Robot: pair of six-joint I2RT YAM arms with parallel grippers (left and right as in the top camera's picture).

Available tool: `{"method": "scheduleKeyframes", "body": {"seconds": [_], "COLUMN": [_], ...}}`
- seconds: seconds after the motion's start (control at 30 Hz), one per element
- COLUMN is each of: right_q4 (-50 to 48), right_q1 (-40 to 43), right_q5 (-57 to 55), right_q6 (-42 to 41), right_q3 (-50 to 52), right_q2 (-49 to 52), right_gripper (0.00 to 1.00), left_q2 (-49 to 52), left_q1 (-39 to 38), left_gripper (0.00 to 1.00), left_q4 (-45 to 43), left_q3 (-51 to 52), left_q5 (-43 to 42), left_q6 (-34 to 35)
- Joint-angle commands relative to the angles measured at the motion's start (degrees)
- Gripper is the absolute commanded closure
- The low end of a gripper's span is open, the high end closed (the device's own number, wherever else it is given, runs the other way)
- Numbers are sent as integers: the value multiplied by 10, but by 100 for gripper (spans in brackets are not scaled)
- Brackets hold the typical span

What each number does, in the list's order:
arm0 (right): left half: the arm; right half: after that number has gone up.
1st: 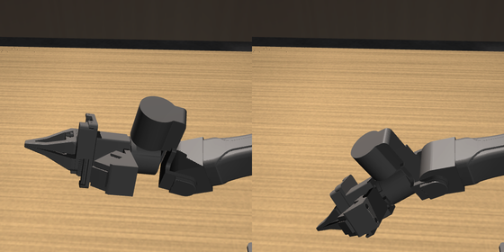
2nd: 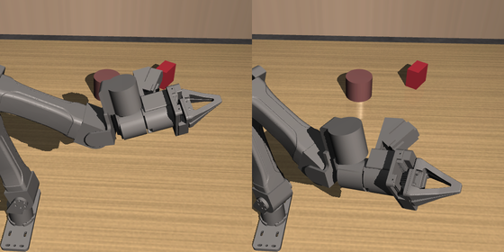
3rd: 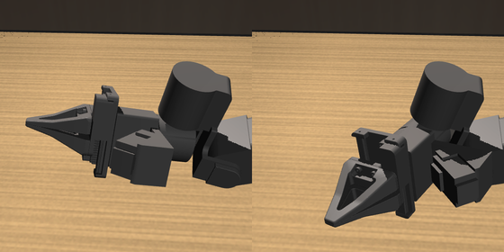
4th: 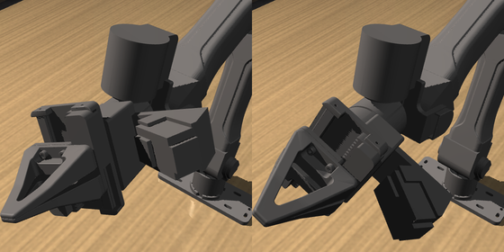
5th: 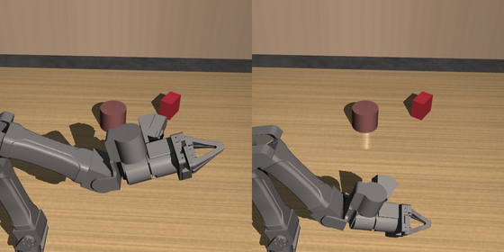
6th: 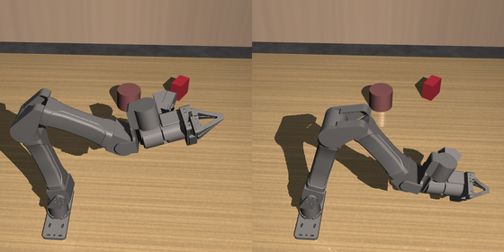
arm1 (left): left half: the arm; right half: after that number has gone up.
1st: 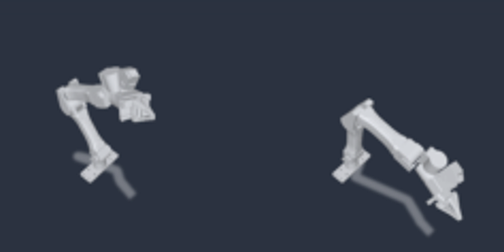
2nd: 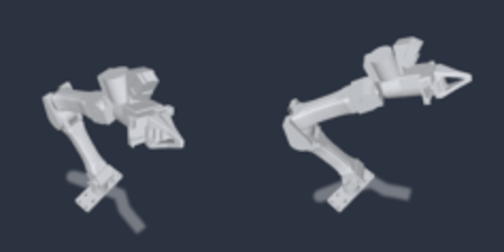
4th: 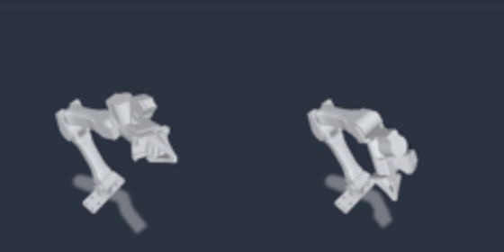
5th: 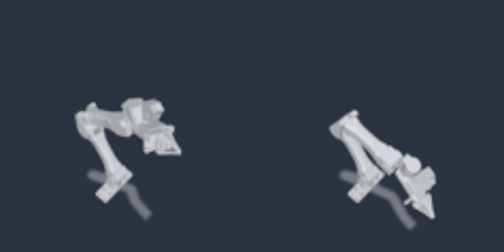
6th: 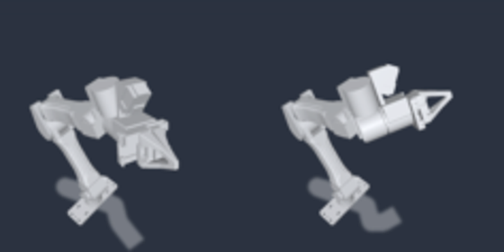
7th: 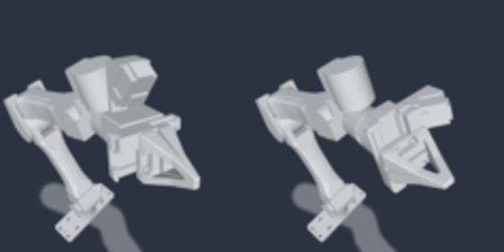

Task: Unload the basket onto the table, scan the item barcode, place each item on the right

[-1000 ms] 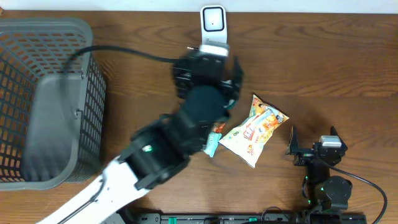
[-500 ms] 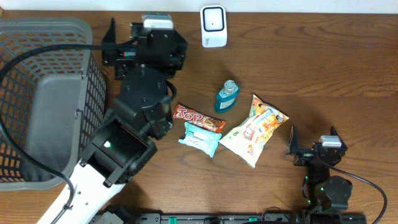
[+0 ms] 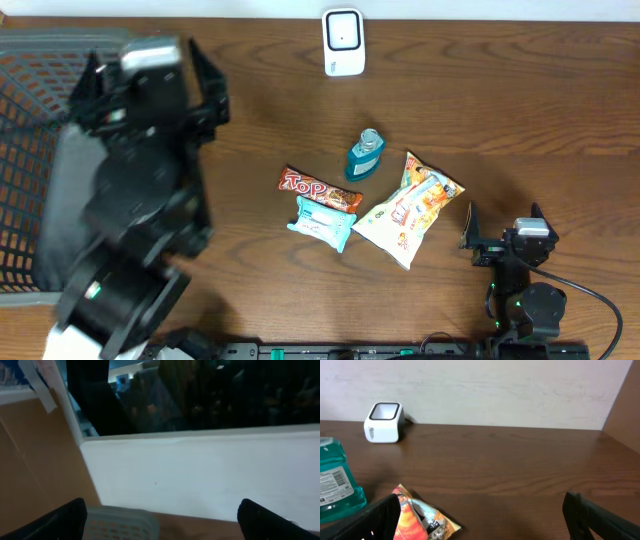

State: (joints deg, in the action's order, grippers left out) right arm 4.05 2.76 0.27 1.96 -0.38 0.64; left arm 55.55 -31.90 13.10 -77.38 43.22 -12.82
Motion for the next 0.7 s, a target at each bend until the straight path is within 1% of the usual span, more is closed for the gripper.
{"method": "scheduleKeyframes", "body": {"seconds": [0.0, 0.07, 0.13, 0.2, 0.4, 0.47, 0.57, 0.67], "right_q4": [2, 2, 2, 2, 2, 2, 2, 2], "right_q1": [-2, -2, -2, -2, -2, -2, -2, -2], "right_q5": [3, 3, 3, 3, 3, 3, 3, 3], "right_q6": [5, 5, 5, 5, 5, 5, 5, 5], "right_q3": [1, 1, 1, 1, 1, 1, 1, 1], "right_q2": [-2, -2, -2, -2, -2, -2, -2, -2], "right_gripper": [1, 1, 1, 1, 1, 1, 1, 1], "left_q2": [-40, -61, -87, -108, -173, -191, -217, -246], "left_q1": [3, 3, 3, 3, 21, 34, 52, 74], "left_gripper": [4, 4, 4, 4, 4, 0, 0, 0], "left_q4": [12, 19, 30, 31, 7, 5, 12, 14], "left_q3": [6, 10, 16, 24, 53, 54, 55, 57], "left_q5": [-54, -85, -134, -158, -161, -191, -239, -258], "left_q6": [40, 42, 42, 42, 41, 40, 35, 35]}}
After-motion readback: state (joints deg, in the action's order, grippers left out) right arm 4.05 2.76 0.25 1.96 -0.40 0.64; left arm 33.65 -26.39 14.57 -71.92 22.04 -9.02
